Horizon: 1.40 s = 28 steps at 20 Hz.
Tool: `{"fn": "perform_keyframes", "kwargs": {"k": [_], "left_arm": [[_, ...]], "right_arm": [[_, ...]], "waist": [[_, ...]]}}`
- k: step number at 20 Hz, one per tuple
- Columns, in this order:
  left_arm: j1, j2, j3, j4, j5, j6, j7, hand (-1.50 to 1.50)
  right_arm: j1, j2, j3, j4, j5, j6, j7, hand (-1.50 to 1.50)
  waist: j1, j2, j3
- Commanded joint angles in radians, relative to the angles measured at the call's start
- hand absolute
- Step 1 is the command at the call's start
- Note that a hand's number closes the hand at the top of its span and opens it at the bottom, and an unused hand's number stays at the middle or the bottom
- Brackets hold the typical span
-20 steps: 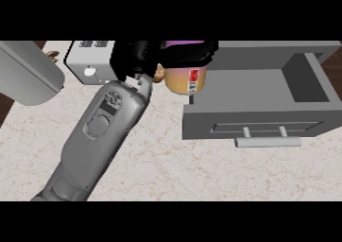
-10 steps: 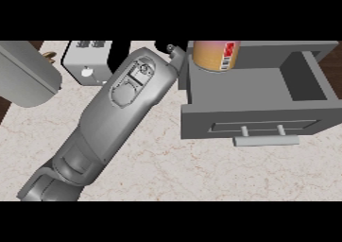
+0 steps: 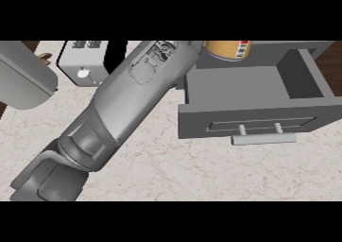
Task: Pick up the can, place it into the drawer and close the drawer
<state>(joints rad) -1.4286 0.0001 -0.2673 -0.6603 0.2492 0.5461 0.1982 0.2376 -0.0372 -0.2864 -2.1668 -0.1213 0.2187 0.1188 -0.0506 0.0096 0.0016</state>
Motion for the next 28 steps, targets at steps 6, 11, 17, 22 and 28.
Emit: {"fn": "perform_keyframes", "kwargs": {"k": [6, 11, 17, 22, 28], "left_arm": [[-0.047, 0.0, -0.082, 0.174, 0.111, 0.001, -0.097, 1.5], [-0.07, 0.0, -0.143, 0.213, 0.164, 0.03, -0.102, 1.5], [-0.068, 0.0, -0.187, 0.283, 0.188, 0.072, -0.174, 1.5], [-0.029, 0.0, -0.27, 0.247, 0.231, 0.102, -0.184, 1.5], [-0.006, 0.0, -0.338, 0.272, 0.232, 0.131, -0.23, 1.5]], "right_arm": [[-0.01, 0.006, 0.028, -0.033, 0.016, -0.008, 0.042, -1.5], [-0.051, -0.019, -0.017, 0.021, -0.008, -0.008, 0.022, -1.5], [-0.072, 0.005, 0.04, 0.028, 0.035, -0.015, 0.017, -1.5], [-0.17, -0.017, 0.042, 0.083, 0.061, -0.044, 0.041, -1.5], [-0.148, -0.03, 0.027, 0.046, 0.028, -0.021, 0.041, -1.5]], "waist": [[-0.021, 0.005, 0.0], [-0.035, 0.007, 0.001], [-0.048, 0.016, 0.001], [-0.05, 0.017, 0.001], [-0.084, 0.021, 0.002]]}}
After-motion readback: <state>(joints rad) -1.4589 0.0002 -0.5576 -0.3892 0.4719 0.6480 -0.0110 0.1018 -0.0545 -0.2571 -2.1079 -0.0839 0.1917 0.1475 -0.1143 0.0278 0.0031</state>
